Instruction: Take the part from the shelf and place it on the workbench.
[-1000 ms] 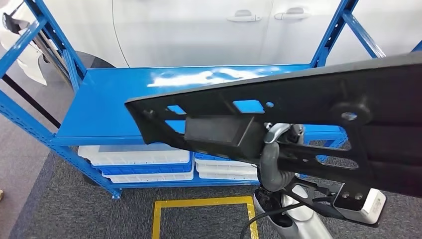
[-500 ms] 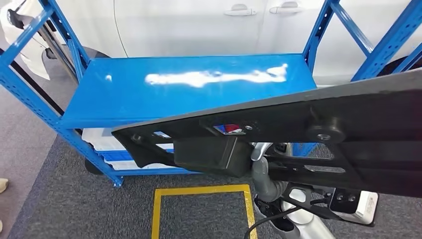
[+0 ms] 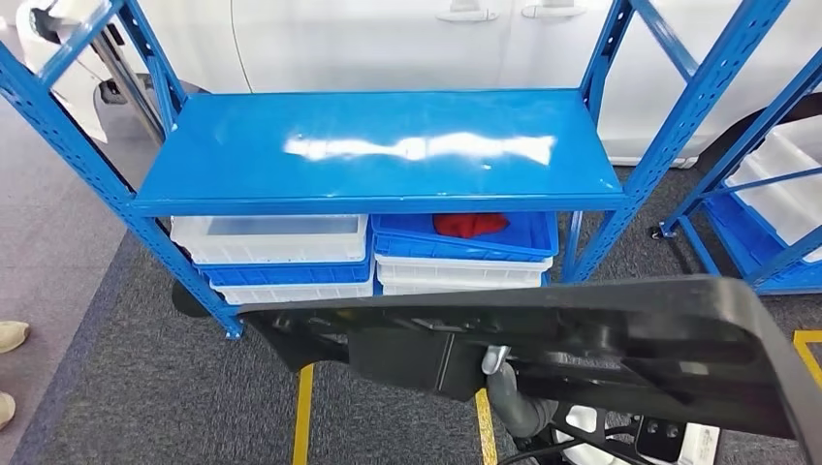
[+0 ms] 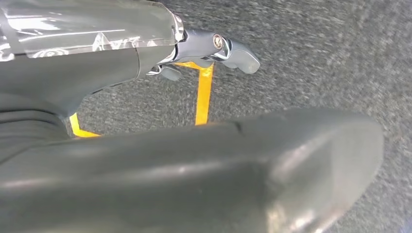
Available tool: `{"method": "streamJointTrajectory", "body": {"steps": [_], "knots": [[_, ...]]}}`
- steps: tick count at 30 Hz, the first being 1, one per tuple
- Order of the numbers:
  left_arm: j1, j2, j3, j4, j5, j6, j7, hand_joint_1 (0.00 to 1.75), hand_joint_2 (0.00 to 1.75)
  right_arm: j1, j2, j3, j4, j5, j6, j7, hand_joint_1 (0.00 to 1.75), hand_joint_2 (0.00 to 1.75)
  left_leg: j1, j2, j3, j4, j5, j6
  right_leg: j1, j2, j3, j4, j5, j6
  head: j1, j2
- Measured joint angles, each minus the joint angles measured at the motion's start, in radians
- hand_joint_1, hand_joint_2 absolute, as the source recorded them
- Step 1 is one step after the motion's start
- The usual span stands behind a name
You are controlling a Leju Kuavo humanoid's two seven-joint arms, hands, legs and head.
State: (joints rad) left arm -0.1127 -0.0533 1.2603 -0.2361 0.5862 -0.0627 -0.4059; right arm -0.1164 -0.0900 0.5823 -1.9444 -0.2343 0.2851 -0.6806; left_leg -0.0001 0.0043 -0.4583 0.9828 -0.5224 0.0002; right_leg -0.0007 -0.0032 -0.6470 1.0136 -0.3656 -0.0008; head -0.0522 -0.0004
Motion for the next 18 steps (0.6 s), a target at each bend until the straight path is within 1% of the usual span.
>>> {"method": "streamJointTrajectory", "body": {"steps": [1, 2, 3, 4, 5, 6, 7, 8, 9, 10, 11, 12, 13, 14, 16, 17, 18], "knots": [[0.001, -0.001, 0.0, 0.0, 0.0, 0.0, 0.001, 0.0, 0.0, 0.003, 0.0, -0.006, 0.0, 0.001, 0.003, 0.0, 1.75, 1.75, 0.001, 0.002, -0.008, -0.003, 0.011, 0.006, -0.002, 0.001, -0.003, 0.001, -0.001, 0.006, 0.0, 0.0], [0.001, -0.002, 0.0, 0.0, 0.0, -0.001, 0.001, 0.0, 0.0, 0.005, 0.0, -0.012, 0.0, 0.001, 0.004, 0.0, 1.75, 1.75, 0.002, 0.005, -0.017, -0.005, 0.022, 0.013, -0.003, 0.002, -0.009, 0.012, -0.018, 0.012, 0.0, 0.0], [0.001, -0.003, 0.0, 0.0, 0.0, -0.001, 0.002, 0.0, 0.0, 0.007, 0.0, -0.019, 0.0, 0.0, 0.004, 0.0, 1.75, 1.75, 0.005, 0.007, -0.029, -0.007, 0.036, 0.019, -0.005, 0.003, -0.02, 0.041, -0.056, 0.017, 0.0, 0.0], [0.001, -0.004, 0.0, 0.0, 0.0, -0.002, 0.002, 0.0, 0.0, 0.008, 0.0, -0.025, 0.001, -0.001, 0.004, 0.0, 1.75, 1.75, 0.005, 0.009, -0.043, -0.007, 0.048, 0.024, -0.007, 0.004, -0.035, 0.09, -0.11, 0.021, 0.0, 0.0], [0.001, -0.004, 0.0, 0.0, 0.0, -0.003, 0.003, 0.0, 0.0, 0.009, 0.0, -0.031, 0.001, -0.002, 0.004, 0.0, 1.75, 1.75, 0.004, 0.01, -0.059, -0.006, 0.061, 0.027, -0.009, 0.003, -0.049, 0.152, -0.164, 0.025, 0.0, 0.0], [0.001, -0.005, 0.0, 0.0, 0.0, -0.004, 0.003, 0.0, 0.0, 0.01, 0.0, -0.035, 0.002, -0.005, 0.006, 0.0, 1.75, 1.75, 0.004, 0.01, -0.076, -0.004, 0.074, 0.027, -0.01, 0.003, -0.059, 0.215, -0.201, 0.028, 0.0, 0.0], [0.001, -0.005, 0.0, 0.0, 0.0, -0.004, 0.003, 0.0, 0.0, 0.011, 0.0, -0.039, 0.002, -0.007, 0.008, 0.0, 1.75, 1.75, 0.003, 0.01, -0.095, -0.001, 0.087, 0.026, -0.011, 0.003, -0.06, 0.26, -0.211, 0.031, 0.0, 0.0], [0.001, -0.006, 0.0, 0.0, 0.0, -0.005, 0.004, 0.0, 0.0, 0.012, 0.0, -0.041, 0.002, -0.009, 0.011, 0.0, 1.75, 1.75, 0.003, 0.011, -0.114, 0.004, 0.099, 0.024, -0.012, 0.003, -0.047, 0.279, -0.196, 0.032, 0.0, 0.0], [0.001, -0.008, 0.0, 0.0, 0.0, -0.005, 0.004, 0.0, 0.0, 0.013, 0.0, -0.043, 0.002, -0.01, 0.015, 0.0, 1.75, 1.75, 0.003, 0.011, -0.134, 0.01, 0.109, 0.022, -0.013, 0.003, -0.017, 0.262, -0.167, 0.033, 0.0, 0.0], [0.001, -0.009, 0.0, 0.0, 0.0, -0.005, 0.004, 0.0, 0.0, 0.013, 0.0, -0.044, 0.002, -0.011, 0.017, 0.0, 1.75, 1.75, 0.003, 0.011, -0.153, 0.018, 0.118, 0.019, -0.013, 0.003, 0.028, 0.214, -0.141, 0.031, 0.0, 0.0], [0.001, -0.011, 0.0, 0.0, 0.0, -0.006, 0.005, 0.0, 0.0, 0.013, 0.0, -0.045, 0.002, -0.011, 0.018, 0.0, 1.75, 1.75, 0.002, 0.01, -0.169, 0.026, 0.127, 0.016, -0.012, 0.004, 0.082, 0.143, -0.137, 0.028, 0.0, 0.0], [0.001, -0.013, 0.0, 0.0, 0.0, -0.006, 0.005, 0.0, 0.0, 0.013, 0.001, -0.047, 0.002, -0.011, 0.019, 0.0, 1.75, 1.75, 0.001, 0.009, -0.179, 0.031, 0.134, 0.011, -0.01, 0.004, 0.128, 0.078, -0.145, 0.021, 0.0, 0.0], [0.001, -0.014, 0.0, 0.0, 0.0, -0.006, 0.005, 0.0, 0.0, 0.013, 0.002, -0.048, 0.002, -0.012, 0.02, 0.0, 1.75, 1.75, 0.001, 0.009, -0.185, 0.034, 0.142, 0.006, -0.007, 0.005, 0.158, 0.029, -0.16, 0.013, 0.0, 0.0], [0.001, -0.014, 0.0, 0.0, 0.0, -0.007, 0.004, 0.0, 0.0, 0.012, 0.003, -0.049, 0.002, -0.012, 0.021, 0.0, 1.75, 1.75, 0.001, 0.008, -0.188, 0.034, 0.151, 0.0, -0.003, 0.006, 0.169, 0.004, -0.172, 0.005, -0.001, 0.0], [0.002, -0.015, 0.0, 0.0, 0.0, -0.005, 0.004, 0.0, 0.0, 0.011, 0.006, -0.051, 0.003, -0.014, 0.025, 0.0, 1.75, 1.75, 0.003, 0.007, -0.19, 0.029, 0.166, -0.013, -0.003, 0.006, 0.159, -0.005, -0.157, -0.012, -0.001, 0.0], [0.004, -0.015, 0.0, 0.0, 0.0, -0.003, 0.003, 0.0, 0.0, 0.01, 0.009, -0.051, 0.003, -0.015, 0.028, 0.0, 1.75, 1.75, 0.005, 0.006, -0.198, 0.036, 0.156, -0.018, -0.004, 0.005, 0.149, -0.006, -0.146, -0.021, -0.001, 0.0], [0.005, -0.016, 0.0, 0.0, 0.0, -0.002, 0.003, 0.0, 0.0, 0.009, 0.012, -0.051, 0.004, -0.015, 0.032, 0.0, 1.75, 1.75, 0.006, 0.005, -0.209, 0.058, 0.126, -0.023, -0.007, 0.004, 0.138, -0.01, -0.134, -0.029, -0.001, 0.0]]}}
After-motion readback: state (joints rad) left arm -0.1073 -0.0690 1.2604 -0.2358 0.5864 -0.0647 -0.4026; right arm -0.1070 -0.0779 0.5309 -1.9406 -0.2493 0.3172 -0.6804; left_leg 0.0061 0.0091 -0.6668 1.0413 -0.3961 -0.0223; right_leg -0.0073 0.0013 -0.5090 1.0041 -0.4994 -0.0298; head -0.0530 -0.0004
